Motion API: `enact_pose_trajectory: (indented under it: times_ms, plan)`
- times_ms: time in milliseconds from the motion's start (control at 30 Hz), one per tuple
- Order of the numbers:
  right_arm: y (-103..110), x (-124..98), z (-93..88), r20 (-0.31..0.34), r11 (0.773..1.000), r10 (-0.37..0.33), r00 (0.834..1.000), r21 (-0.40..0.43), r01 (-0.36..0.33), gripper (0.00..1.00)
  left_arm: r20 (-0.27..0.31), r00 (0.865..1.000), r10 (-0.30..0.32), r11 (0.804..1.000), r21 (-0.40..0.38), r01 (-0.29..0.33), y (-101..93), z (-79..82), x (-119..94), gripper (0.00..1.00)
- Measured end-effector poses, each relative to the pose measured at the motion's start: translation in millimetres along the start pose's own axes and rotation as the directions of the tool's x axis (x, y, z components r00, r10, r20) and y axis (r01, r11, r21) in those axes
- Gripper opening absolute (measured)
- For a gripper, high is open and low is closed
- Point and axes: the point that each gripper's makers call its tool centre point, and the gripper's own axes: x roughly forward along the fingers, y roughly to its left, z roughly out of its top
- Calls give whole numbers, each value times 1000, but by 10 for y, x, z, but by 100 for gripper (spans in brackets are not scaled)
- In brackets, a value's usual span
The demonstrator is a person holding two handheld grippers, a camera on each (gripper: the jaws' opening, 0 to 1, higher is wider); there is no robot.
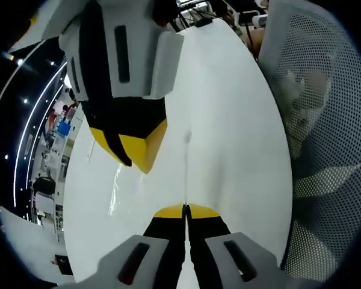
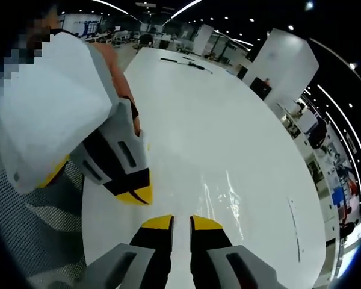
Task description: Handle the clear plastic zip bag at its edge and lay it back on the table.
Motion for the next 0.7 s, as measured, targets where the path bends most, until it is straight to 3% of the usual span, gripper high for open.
enact_pose_trajectory:
  times_ms: [300, 700]
  plan:
    - [12, -118, -194, -13, 997, -41, 999, 59, 42, 7, -17, 1000, -1, 1000, -13, 1, -5, 18, 98, 0]
    - [231, -176, -441, -39, 987, -52, 998, 153, 58, 7, -41, 999, -4, 1000, -14, 3, 30, 15, 219, 0]
